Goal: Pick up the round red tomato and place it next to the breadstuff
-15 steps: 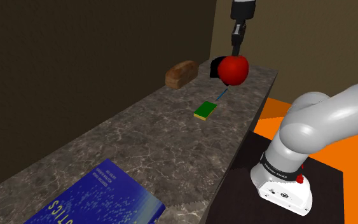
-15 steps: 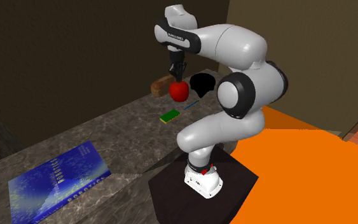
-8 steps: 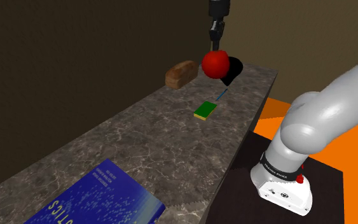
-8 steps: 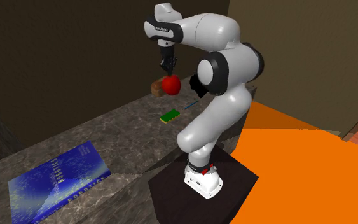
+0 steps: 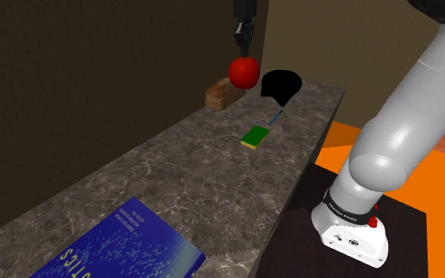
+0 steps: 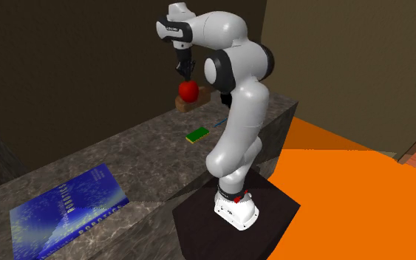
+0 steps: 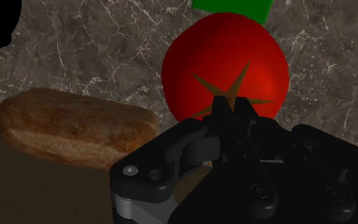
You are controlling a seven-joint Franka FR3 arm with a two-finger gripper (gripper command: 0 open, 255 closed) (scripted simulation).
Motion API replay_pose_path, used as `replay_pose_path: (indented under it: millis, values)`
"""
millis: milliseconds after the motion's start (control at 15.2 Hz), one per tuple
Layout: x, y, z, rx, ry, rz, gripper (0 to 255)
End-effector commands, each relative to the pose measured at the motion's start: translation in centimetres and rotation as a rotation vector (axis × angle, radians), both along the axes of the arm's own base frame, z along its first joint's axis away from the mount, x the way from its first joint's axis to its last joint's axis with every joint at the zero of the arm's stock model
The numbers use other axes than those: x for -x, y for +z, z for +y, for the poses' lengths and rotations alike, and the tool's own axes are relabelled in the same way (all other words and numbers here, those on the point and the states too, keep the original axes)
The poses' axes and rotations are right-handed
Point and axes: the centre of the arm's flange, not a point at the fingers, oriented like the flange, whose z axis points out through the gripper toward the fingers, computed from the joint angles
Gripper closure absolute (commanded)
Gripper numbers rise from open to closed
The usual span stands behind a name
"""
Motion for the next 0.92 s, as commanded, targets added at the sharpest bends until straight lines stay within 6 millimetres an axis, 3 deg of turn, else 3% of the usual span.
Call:
replay_pose_path:
  millis: [0, 264, 858]
  values:
    - [-2.7, 0.2, -0.1, 0.000, 0.000, -0.001, 255]
    - [-7.5, 0.2, -0.6, 0.000, 0.000, -0.001, 255]
    - [-7.5, -4.5, -0.6, 0.000, 0.000, -0.001, 255]
